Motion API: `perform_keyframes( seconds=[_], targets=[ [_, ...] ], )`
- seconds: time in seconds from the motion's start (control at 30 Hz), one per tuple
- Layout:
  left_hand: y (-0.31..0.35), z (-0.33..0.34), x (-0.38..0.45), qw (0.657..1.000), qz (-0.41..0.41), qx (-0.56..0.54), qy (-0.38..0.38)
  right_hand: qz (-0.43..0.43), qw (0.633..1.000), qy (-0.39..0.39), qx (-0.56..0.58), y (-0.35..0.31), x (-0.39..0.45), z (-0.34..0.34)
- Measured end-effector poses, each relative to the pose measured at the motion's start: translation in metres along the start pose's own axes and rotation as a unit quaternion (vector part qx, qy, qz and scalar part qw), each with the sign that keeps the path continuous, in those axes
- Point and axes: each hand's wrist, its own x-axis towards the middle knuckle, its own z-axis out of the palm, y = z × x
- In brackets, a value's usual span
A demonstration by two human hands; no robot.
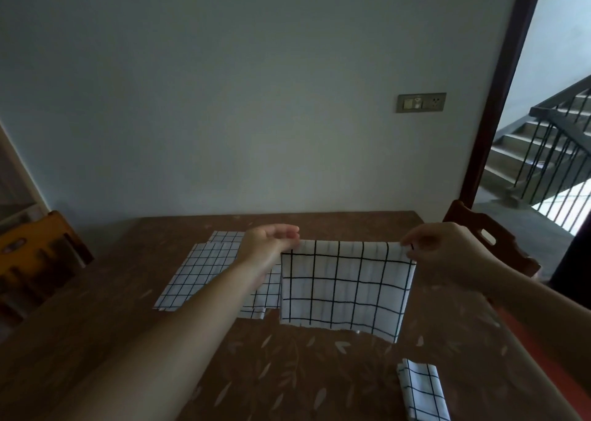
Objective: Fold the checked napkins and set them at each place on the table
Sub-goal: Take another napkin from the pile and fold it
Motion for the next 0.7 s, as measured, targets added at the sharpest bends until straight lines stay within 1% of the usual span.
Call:
perform_keyframes(
  seconds=[0.13, 0.23, 0.37, 0.4, 0.5, 0.57, 0.6, 0.63, 0.7],
  targets=[
    [0.007, -0.005, -0.001, 0.998, 0.032, 0.045, -0.005, -0.059, 0.995, 0.004, -0.082, -0.008, 0.0, -0.002],
    [0.009, -0.004, -0.002, 0.997, 0.041, 0.063, -0.012, -0.089, 0.989, 0.005, -0.114, -0.008, 0.002, -0.005],
    [0.009, -0.008, -0.002, 0.997, 0.037, 0.066, 0.0, -0.094, 0.986, -0.009, -0.136, -0.005, 0.008, -0.01],
    [0.009, -0.01, -0.001, 0.997, 0.038, 0.073, 0.0, -0.089, 0.988, -0.009, -0.127, -0.006, 0.009, -0.011],
    [0.011, -0.014, -0.002, 0.993, 0.057, 0.101, -0.002, -0.063, 0.997, 0.024, -0.04, -0.013, 0.012, -0.017],
    [0.013, -0.018, -0.001, 0.989, 0.069, 0.132, -0.012, -0.057, 0.998, 0.032, -0.004, -0.021, 0.012, -0.022],
    [0.014, -0.021, 0.001, 0.981, 0.067, 0.18, -0.023, -0.059, 0.998, 0.026, 0.003, -0.025, 0.013, -0.025],
    [0.016, -0.023, 0.004, 0.964, 0.065, 0.253, -0.044, -0.063, 0.998, 0.017, 0.006, -0.03, 0.015, -0.027],
    [0.021, -0.023, 0.005, 0.91, 0.077, 0.393, -0.103, -0.074, 0.997, -0.022, -0.013, -0.043, 0.019, -0.03]
  ],
)
